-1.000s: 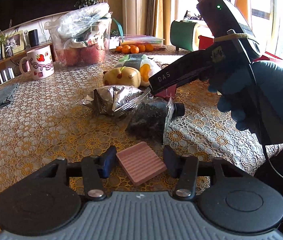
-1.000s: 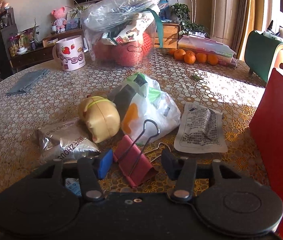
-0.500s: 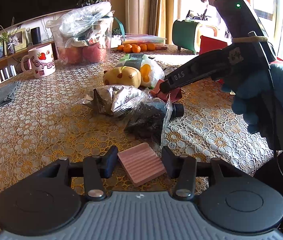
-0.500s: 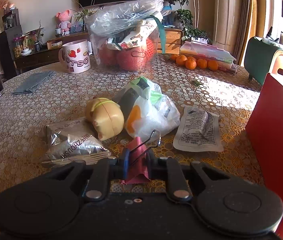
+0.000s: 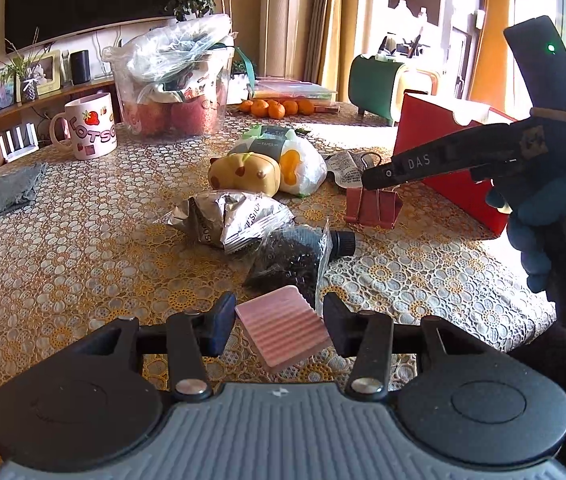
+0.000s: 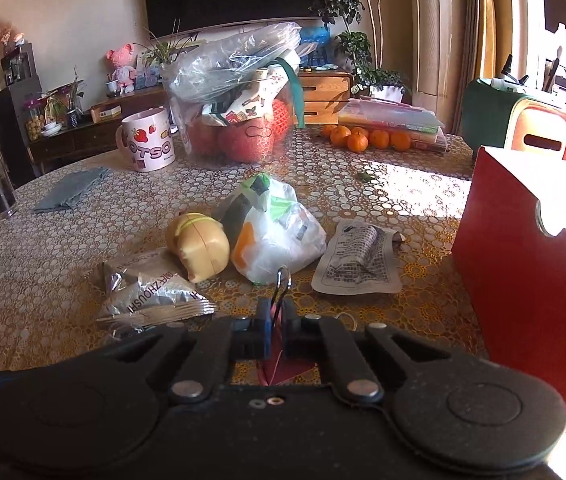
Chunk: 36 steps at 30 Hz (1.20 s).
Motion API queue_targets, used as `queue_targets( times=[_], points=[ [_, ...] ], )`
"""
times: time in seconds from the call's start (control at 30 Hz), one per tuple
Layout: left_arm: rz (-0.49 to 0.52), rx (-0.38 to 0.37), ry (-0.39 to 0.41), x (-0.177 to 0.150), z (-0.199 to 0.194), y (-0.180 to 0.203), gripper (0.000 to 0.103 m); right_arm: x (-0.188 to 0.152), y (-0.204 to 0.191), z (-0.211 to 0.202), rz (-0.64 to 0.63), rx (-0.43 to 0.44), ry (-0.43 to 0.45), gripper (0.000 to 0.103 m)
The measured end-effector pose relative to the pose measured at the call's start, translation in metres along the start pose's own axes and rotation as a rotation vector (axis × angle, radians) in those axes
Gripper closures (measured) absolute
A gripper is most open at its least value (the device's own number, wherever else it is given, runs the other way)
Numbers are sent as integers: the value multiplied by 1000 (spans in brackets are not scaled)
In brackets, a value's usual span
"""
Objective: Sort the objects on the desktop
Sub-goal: 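Grasp the pink sponge pad with the left gripper while the right grasps the pink binder clip, then carry the pink pad and binder clip with both grippers into the red box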
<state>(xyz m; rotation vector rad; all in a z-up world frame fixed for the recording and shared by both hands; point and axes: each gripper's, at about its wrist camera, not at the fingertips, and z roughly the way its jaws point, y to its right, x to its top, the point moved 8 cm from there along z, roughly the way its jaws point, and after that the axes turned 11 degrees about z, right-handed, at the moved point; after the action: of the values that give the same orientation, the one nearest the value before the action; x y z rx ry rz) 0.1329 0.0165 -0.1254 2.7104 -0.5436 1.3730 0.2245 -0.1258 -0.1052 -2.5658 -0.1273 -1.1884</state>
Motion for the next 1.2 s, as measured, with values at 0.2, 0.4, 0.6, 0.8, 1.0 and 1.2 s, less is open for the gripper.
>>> queue_targets(
  times=[0.2, 0.4, 0.6, 0.8, 1.0, 1.2],
  points=[
    [-18, 11, 3, 9, -10, 0, 56, 3, 5, -22, 7, 22, 30, 102],
    [-34, 7, 20, 21, -25, 5, 56, 6, 16, -48, 44, 47, 49, 102],
    [-15, -10, 44, 41, -37, 21, 56, 12, 25, -83, 67, 79, 89, 102],
    [17, -40, 83, 66, -47, 46, 56, 20, 38, -120, 90, 100, 133, 102],
    [48, -85, 111, 93, -48, 76, 56, 34, 55, -157, 92, 105, 195, 102],
    [81, -126, 130, 122, -42, 106, 56, 52, 82, -180, 70, 79, 248, 102]
  ],
)
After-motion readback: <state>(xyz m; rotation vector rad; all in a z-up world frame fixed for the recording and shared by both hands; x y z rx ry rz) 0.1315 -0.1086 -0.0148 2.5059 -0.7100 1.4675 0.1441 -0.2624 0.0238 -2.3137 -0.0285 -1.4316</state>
